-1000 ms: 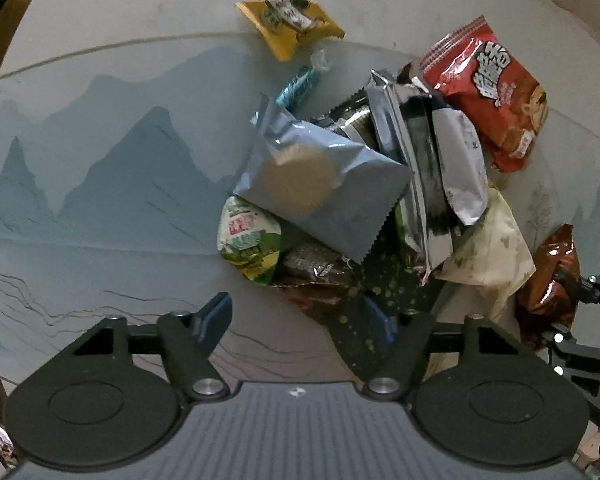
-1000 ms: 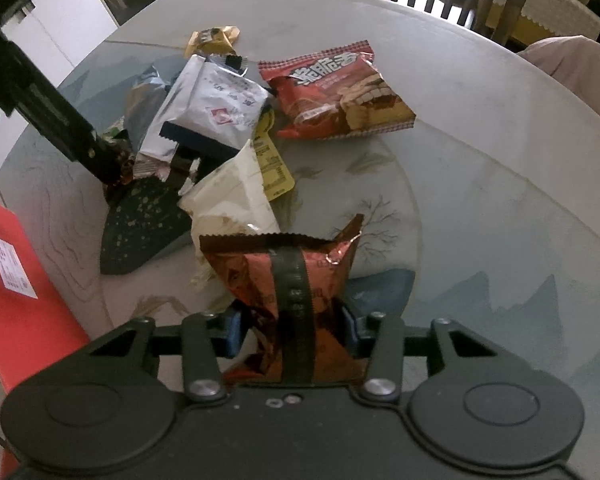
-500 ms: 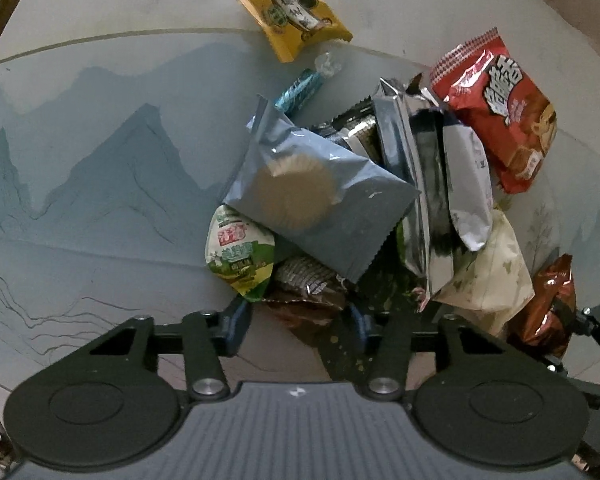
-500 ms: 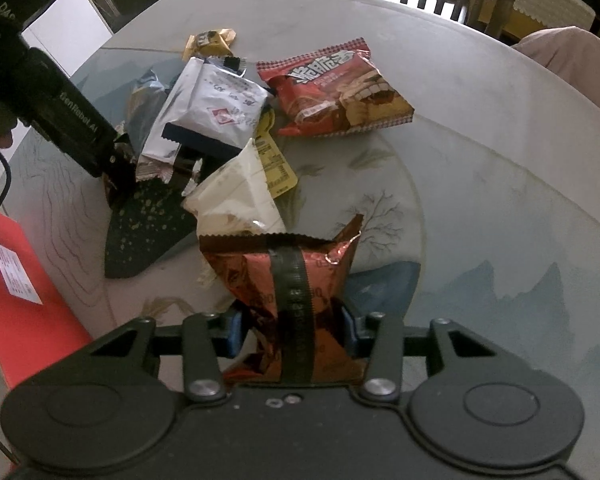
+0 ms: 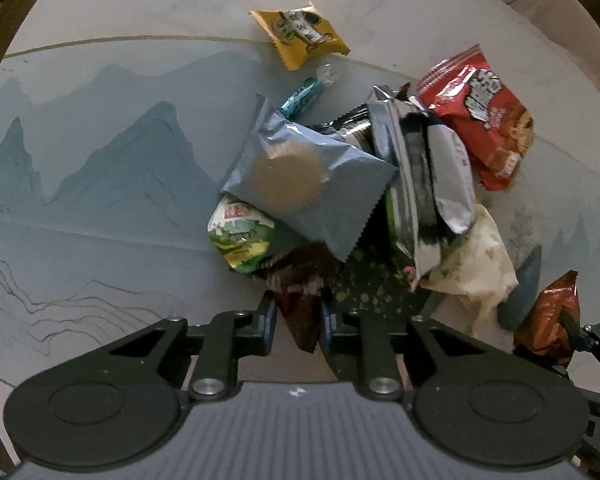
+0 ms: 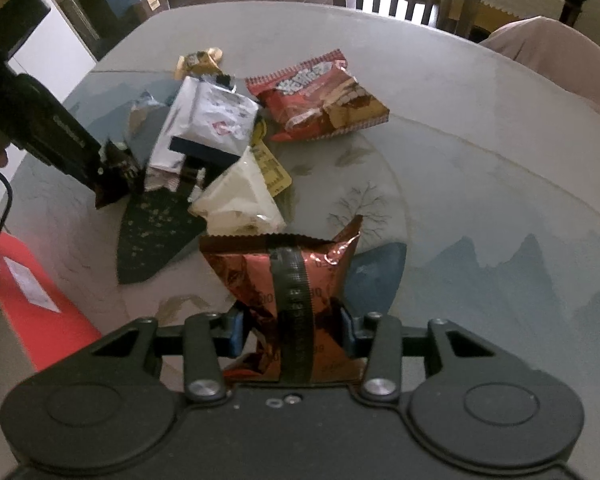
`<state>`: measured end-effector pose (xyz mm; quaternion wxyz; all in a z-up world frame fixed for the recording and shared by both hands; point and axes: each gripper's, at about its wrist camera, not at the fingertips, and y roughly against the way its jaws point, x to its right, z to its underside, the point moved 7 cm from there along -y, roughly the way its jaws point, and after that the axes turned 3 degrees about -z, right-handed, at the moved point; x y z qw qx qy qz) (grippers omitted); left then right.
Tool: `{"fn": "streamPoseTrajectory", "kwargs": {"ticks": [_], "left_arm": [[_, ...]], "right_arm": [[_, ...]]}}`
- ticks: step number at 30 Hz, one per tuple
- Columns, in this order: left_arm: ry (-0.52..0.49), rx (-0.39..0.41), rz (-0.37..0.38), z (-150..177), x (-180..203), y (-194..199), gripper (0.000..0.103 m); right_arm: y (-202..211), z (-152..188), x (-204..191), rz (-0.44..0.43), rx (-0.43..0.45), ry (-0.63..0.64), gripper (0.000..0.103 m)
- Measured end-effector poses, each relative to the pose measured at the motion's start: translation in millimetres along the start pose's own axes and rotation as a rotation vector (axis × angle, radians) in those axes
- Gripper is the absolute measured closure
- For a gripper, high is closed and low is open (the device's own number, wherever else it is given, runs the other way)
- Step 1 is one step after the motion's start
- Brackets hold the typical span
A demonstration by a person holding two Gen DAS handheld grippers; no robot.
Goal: Organize snacks
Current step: 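Carry both held snacks over the cardboard box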
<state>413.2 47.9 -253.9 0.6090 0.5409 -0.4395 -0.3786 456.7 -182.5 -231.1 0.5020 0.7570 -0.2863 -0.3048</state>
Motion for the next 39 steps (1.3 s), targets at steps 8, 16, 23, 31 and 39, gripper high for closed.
{"fn": "streamPoseTrajectory", "kwargs": {"ticks": [8, 16, 23, 31, 39], "left_arm": [[-0.004, 0.072, 0.007, 15.6, 1.9, 26.4, 0.09], [-0.017, 0.129, 0.036, 29.9, -4.4, 59.0, 0.091], [-0.075, 0.226, 0.07, 59.3, -12.7, 119.0, 0.091], [-0.168, 0.274, 0.09, 113.3, -20.8, 159.8, 0.091], [-0.234, 0.241, 0.078, 176.7, -36.9, 153.8, 0.091]], "right_arm": [[37.2, 11.4, -19.0, 0.031, 0.065, -0.016, 0.061], [73.2, 24.0, -49.0, 0.041, 0.118, -0.037, 0.061], [113.4, 38.2, -86.7, 0.042, 0.175, -0.039, 0.061], [147.5, 54.2, -142.0, 0.023, 0.209, -0.004, 0.061], [134.2, 80.0, -198.0, -0.006, 0.163, 0.054, 0.061]]}}
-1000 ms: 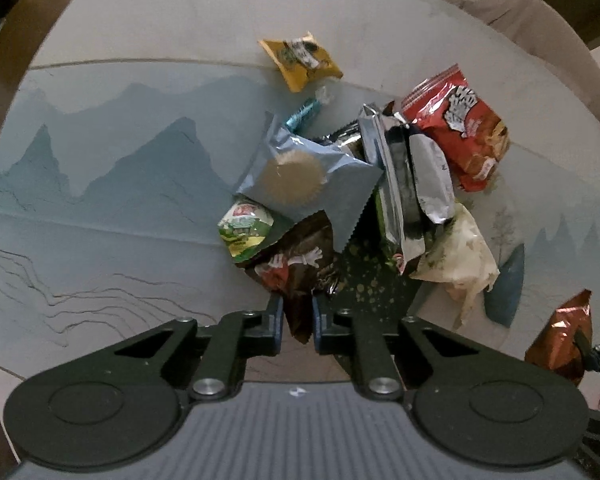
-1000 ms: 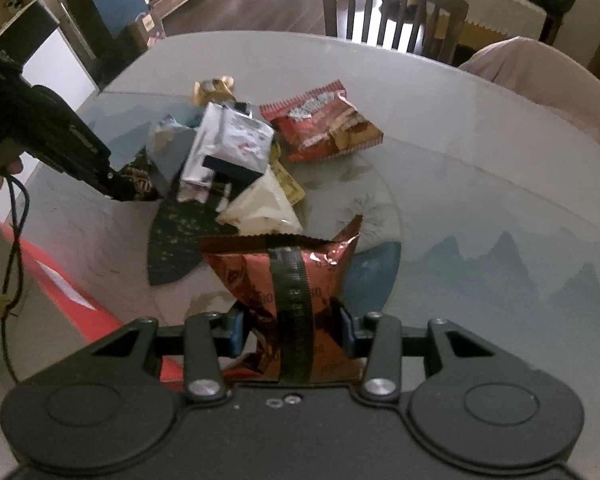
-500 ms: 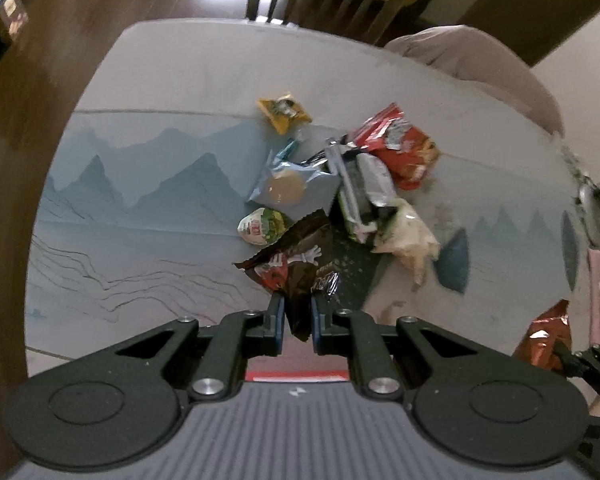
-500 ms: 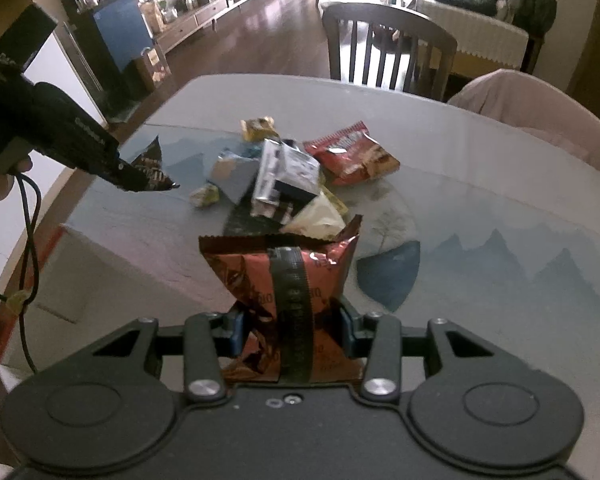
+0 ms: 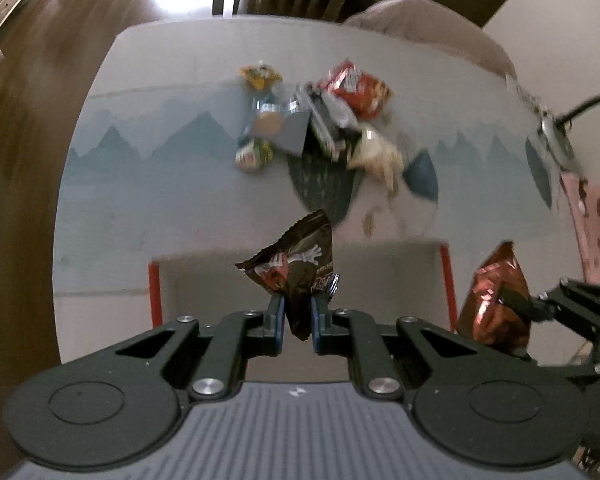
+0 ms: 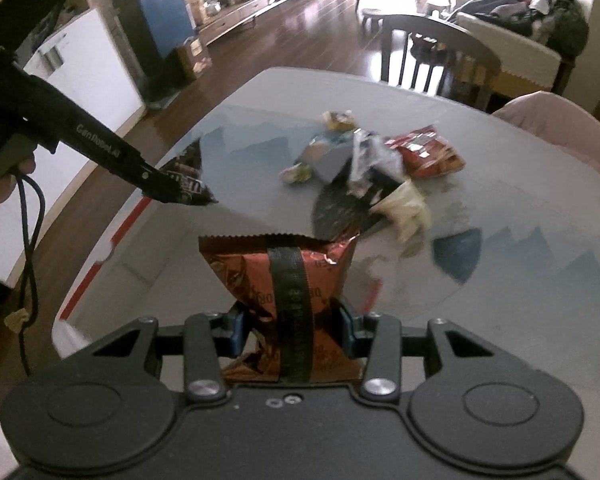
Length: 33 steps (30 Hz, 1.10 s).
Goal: Organize snacks
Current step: 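Carry both held snacks over the cardboard box, then open both tools to drop the snacks into the box and withdraw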
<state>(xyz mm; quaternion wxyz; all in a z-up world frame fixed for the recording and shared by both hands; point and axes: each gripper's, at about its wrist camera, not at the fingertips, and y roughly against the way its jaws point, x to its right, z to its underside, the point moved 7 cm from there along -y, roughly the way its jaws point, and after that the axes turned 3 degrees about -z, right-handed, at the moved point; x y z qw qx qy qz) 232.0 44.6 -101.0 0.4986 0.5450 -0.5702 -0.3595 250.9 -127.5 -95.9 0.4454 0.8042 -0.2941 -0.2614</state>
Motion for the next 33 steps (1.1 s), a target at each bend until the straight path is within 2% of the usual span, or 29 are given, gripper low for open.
{"fn": "streamPoseTrajectory", "kwargs": {"ticks": [8, 14, 23, 33], "left_arm": [[-0.03, -0.071, -0.017, 63.2, -3.5, -22.3, 0.09], [-0.036, -0.125, -0.05, 92.6, -6.3, -51.6, 0.091], [-0.03, -0.135, -0.071, 109.5, -6.9, -68.4, 0.091], [-0.045, -0.107, -0.071, 115.0, -3.5, -59.9, 0.09]], "right_arm": [[-34.1, 31.5, -36.1, -0.018, -0.09, 0.016, 0.061], [-69.8, 55.0, -50.5, 0.005, -0.166, 0.024, 0.061], [-110.0, 79.6, -57.1, 0.054, -0.246, 0.042, 0.06], [-99.3, 81.3, -57.3, 0.028, -0.22, 0.025, 0.059]]}}
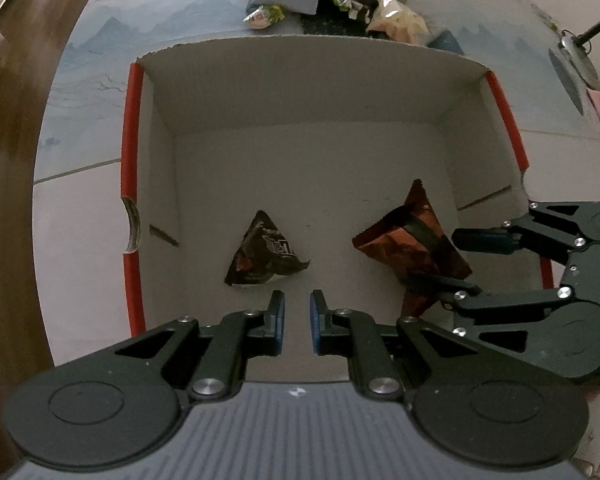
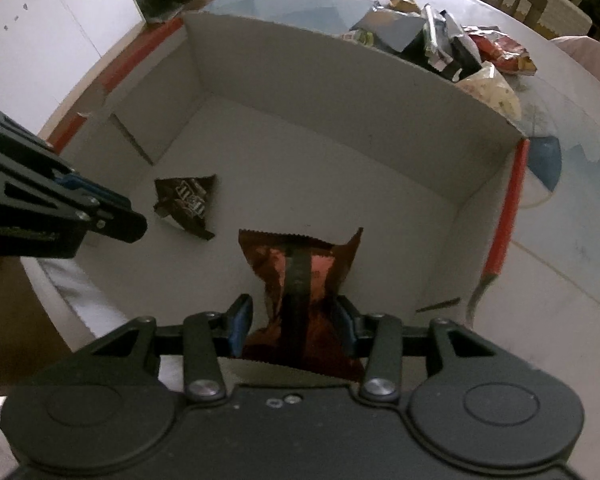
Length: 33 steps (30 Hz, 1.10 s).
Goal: Organize snacks
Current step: 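Open both tools to drop the snacks into the box and withdraw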
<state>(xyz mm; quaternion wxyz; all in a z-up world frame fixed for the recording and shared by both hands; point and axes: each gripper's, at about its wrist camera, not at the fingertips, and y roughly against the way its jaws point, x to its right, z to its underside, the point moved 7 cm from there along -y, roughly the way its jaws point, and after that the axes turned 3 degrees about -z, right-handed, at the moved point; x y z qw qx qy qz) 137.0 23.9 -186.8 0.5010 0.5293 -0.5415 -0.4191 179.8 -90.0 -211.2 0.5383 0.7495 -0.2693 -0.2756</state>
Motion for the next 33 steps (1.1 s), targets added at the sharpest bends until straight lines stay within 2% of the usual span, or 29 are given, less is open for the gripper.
{"fn": "streamPoseTrajectory", "kwargs": {"ticks": [8, 12, 16, 18, 19, 22, 23, 27, 29, 31, 33], "left_arm": [[-0.023, 0.059, -0.003, -2.9, 3.2, 25.9, 0.09], [-0.025, 0.099, 0.005, -11.0, 3.1, 41.4, 0.089], [-0.02, 0.151, 0.011, -22.4, 2.2, 58.0, 0.075], [-0.025, 0.177, 0.007, -28.7, 2.1, 66.7, 0.072], [-0.027, 0.184, 0.007, -32.0, 2.6, 70.1, 0.069], [-0.026, 0.22, 0.009, -43.0, 2.3, 81.6, 0.049], [-0.028, 0.235, 0.005, -47.3, 2.4, 85.7, 0.046], [-0.037, 0.269, -0.007, -65.7, 3.7, 98.3, 0.044], [-0.036, 0.287, -0.018, -75.5, 3.6, 104.0, 0.04], [-0.034, 0.308, -0.027, -86.3, 3.2, 108.6, 0.036], [-0.028, 0.323, -0.024, -97.2, 2.5, 112.6, 0.032]], "right_arm": [[40.2, -7.3, 2.0, -0.047, 0.093, -0.044, 0.055], [62.2, -18.1, 4.6, -0.049, 0.154, -0.06, 0.047], [80.4, -27.3, 11.0, -0.049, 0.205, -0.076, 0.04], [89.5, -32.2, 14.9, -0.047, 0.227, -0.082, 0.038], [93.6, -34.9, 17.2, -0.047, 0.235, -0.083, 0.034], [104.7, -42.5, 23.8, -0.041, 0.263, -0.091, 0.024], [108.0, -45.1, 25.9, -0.039, 0.271, -0.093, 0.023], [119.4, -55.0, 36.6, -0.031, 0.289, -0.102, 0.018], [124.4, -61.7, 44.0, -0.027, 0.295, -0.108, 0.017], [127.9, -68.6, 52.5, -0.012, 0.302, -0.119, 0.003], [131.8, -76.3, 63.0, 0.002, 0.324, -0.128, 0.002]]}}
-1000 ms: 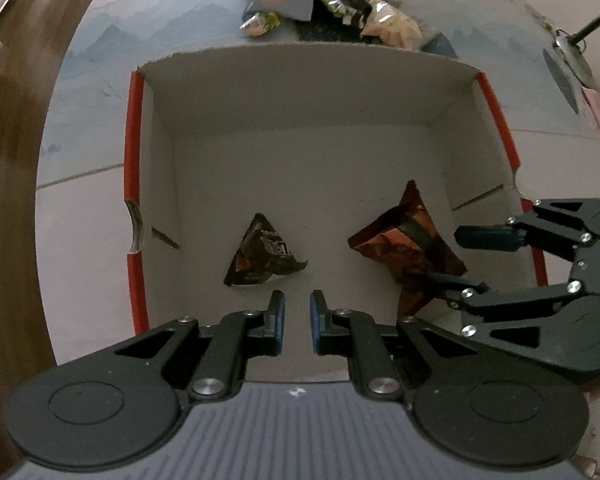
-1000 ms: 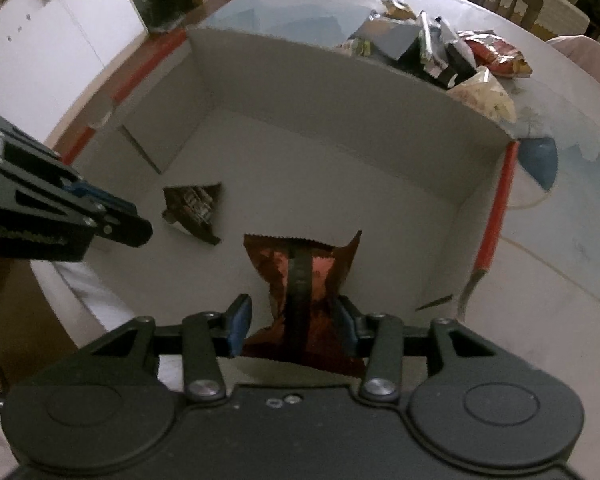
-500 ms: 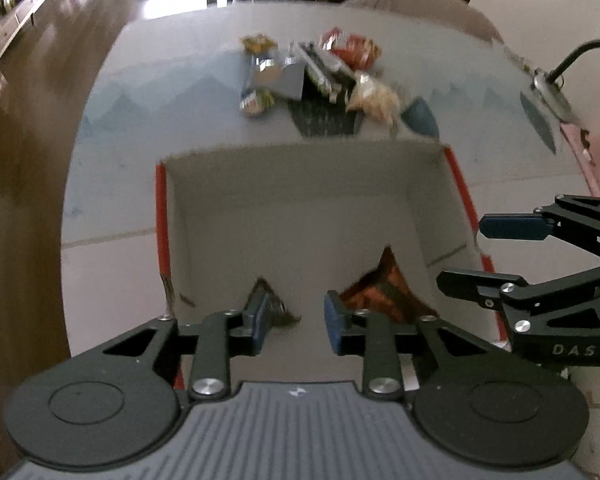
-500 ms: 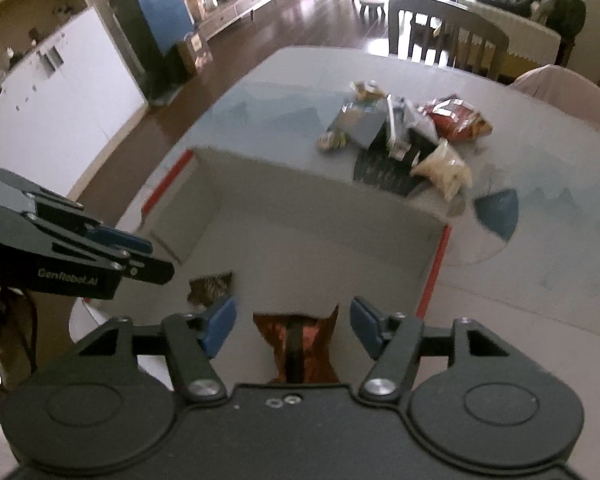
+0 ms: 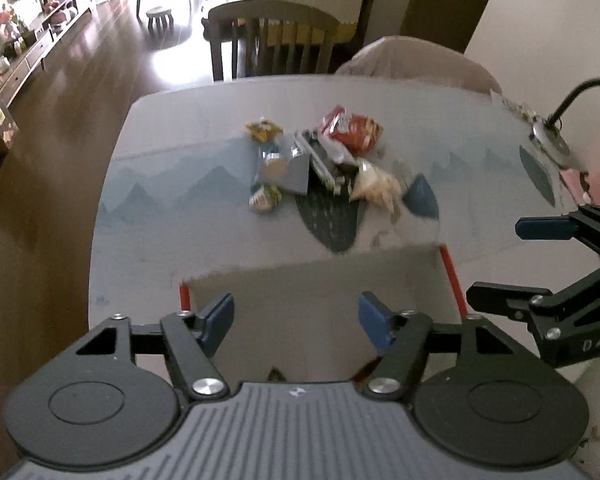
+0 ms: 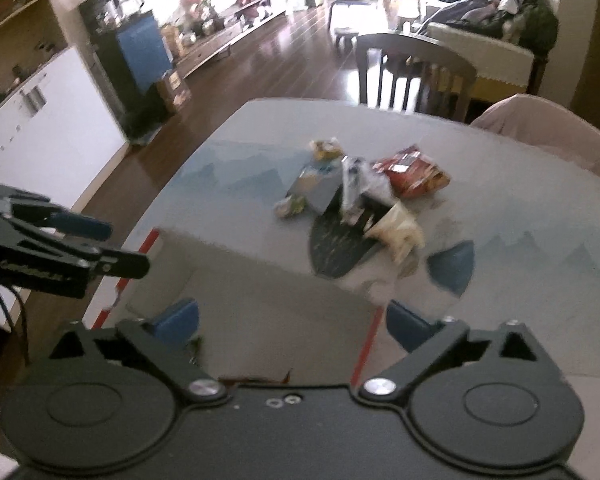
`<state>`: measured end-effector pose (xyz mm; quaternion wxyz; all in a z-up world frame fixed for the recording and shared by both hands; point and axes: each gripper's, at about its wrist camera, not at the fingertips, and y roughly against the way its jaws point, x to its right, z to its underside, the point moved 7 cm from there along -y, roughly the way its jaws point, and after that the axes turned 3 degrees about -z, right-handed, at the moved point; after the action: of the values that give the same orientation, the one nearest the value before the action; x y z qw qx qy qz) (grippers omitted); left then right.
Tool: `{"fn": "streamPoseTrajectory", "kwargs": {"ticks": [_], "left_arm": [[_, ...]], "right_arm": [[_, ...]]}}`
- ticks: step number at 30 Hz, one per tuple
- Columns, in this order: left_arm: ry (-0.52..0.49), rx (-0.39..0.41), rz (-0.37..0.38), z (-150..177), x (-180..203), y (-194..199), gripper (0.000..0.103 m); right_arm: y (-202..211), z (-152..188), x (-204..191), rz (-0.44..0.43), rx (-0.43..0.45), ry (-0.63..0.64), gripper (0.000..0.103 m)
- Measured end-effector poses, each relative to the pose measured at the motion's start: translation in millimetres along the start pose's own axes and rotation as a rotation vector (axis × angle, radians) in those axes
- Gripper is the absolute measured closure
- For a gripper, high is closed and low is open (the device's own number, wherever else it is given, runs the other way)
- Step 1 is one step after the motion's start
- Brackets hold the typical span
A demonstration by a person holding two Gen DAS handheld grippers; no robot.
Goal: Organize snacks
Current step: 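Open both tools to drop the snacks into the box and withdraw, then grasp the cream paper packet with right tool while left tool grasps green pouch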
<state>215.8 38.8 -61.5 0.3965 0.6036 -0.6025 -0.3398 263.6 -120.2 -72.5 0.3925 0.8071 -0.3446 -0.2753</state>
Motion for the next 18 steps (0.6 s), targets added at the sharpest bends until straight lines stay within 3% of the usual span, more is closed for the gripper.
{"fn": "streamPoseTrajectory", "kwargs": {"ticks": [4, 7, 12, 18], "left_arm": [[0.02, 0.027, 0.009, -23.4, -1.9, -3.0, 0.02], [0.037, 0.038, 0.021, -40.9, -3.5, -8.8, 0.017], [0.075, 0.016, 0.035, -70.9, -7.7, -30.5, 0.003], [0.06, -0.029, -0.021, -109.6, -16.4, -69.0, 0.002]], "right_arm": [[-3.9, -19.4, 19.2, 0.011, 0.011, -0.017, 0.002], [-11.2, -34.5, 36.6, 0.023, 0.005, -0.032, 0.001], [-28.1, -55.1, 62.7, 0.033, -0.011, -0.039, 0.001], [-64.2, -75.0, 92.4, 0.047, -0.074, -0.006, 0.001]]}}
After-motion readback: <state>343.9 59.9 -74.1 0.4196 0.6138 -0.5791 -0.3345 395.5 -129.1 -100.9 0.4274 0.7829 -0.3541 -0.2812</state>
